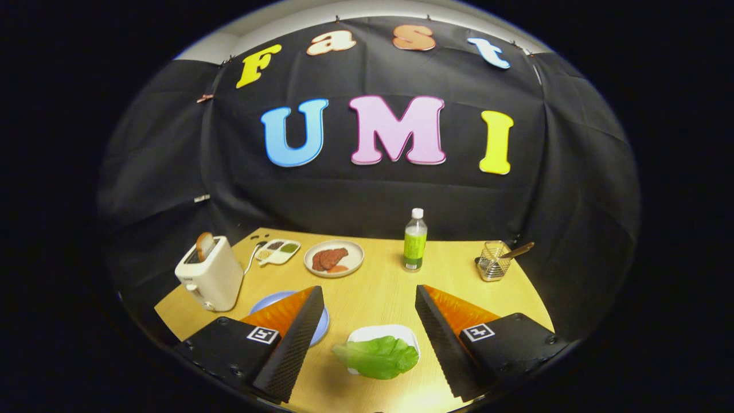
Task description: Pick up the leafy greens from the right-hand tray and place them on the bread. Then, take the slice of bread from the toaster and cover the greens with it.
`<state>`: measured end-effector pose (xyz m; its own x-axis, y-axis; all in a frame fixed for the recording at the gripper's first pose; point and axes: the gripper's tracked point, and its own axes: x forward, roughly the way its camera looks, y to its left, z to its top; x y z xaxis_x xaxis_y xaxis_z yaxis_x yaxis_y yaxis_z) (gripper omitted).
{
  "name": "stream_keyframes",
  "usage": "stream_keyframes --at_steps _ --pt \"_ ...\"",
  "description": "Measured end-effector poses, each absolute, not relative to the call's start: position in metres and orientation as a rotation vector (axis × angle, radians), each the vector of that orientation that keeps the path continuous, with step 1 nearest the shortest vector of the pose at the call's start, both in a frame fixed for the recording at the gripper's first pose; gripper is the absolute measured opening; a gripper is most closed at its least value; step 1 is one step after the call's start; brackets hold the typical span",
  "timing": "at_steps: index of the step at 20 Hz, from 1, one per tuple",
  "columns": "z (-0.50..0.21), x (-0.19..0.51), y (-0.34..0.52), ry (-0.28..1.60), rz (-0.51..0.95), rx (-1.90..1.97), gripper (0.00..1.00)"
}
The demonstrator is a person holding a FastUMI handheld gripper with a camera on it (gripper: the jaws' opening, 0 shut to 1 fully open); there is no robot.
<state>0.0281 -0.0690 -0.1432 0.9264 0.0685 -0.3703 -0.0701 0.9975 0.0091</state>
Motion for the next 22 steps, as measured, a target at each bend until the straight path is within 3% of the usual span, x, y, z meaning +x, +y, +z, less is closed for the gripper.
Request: stream_keyframes --at_steps 17,22 --pt "-0.364 0.035 -0.09 0.842 0.406 -0.276 0.99" --pt "-0.376 0.04 -0.086 0.887 0.425 -0.229 0.95"
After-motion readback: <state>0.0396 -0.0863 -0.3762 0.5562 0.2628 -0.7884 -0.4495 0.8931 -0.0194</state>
